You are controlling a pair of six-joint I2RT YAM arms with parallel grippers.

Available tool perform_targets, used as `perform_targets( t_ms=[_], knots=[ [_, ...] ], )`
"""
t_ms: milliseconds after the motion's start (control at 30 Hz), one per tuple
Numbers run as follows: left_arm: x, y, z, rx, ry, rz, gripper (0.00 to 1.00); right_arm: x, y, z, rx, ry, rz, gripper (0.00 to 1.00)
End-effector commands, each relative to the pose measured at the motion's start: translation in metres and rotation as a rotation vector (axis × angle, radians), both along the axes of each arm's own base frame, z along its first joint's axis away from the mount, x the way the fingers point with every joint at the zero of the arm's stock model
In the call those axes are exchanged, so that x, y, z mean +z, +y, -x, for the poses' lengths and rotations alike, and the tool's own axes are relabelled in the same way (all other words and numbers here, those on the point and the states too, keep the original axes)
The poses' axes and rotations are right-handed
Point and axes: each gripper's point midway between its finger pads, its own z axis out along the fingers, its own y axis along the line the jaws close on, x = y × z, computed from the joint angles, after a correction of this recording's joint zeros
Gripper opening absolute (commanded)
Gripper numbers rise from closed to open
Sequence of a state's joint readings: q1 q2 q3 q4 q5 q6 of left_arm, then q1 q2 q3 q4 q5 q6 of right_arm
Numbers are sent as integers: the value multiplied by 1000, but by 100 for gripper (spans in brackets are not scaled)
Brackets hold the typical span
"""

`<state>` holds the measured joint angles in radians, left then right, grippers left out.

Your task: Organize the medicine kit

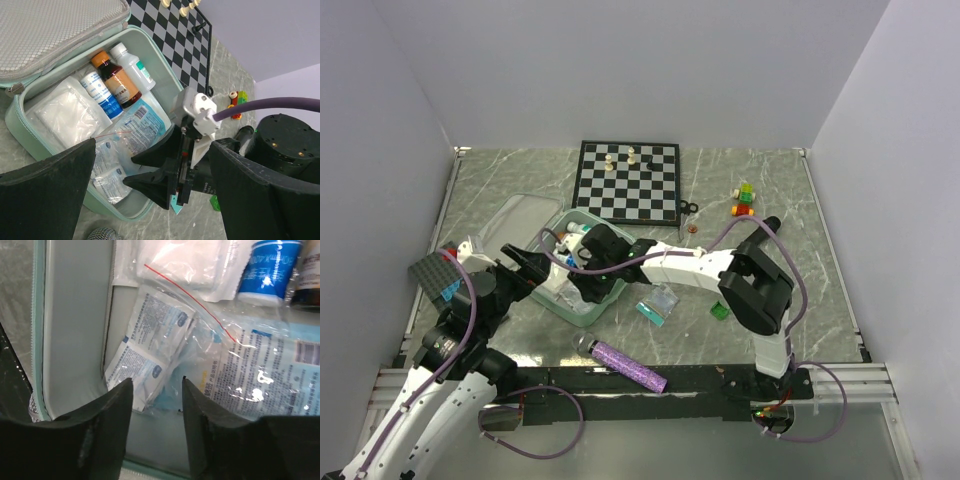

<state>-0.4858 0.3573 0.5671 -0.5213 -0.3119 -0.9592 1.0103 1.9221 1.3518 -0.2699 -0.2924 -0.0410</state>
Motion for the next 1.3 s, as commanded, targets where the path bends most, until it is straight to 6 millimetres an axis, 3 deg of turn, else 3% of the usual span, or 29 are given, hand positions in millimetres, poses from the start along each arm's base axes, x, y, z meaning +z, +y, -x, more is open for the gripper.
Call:
perform_targets(
  t_ms=[0, 267, 433, 533, 767, 1267],
  knots=[
    [5, -1, -1, -2, -16, 6, 99, 42, -2, 1, -11, -59, -48, 55],
    [6, 0, -1, 0, -17, 5, 99, 90, -8, -24, -170, -143, -149, 55],
    [6, 0, -1, -2, -15, 4, 99, 104, -65, -49, -439, -203, -148, 55],
    [4, -2, -2, -5, -12, 3, 99, 82, -101, -40, -524, -213, -66, 55],
    [-1, -5, -4, -16, 2, -4, 98, 12, -142, 1, -591, -201, 76, 59],
    [-7, -7, -4, -19, 14, 14, 98, -55, -165, 7, -693, -226, 273, 74]
  ],
)
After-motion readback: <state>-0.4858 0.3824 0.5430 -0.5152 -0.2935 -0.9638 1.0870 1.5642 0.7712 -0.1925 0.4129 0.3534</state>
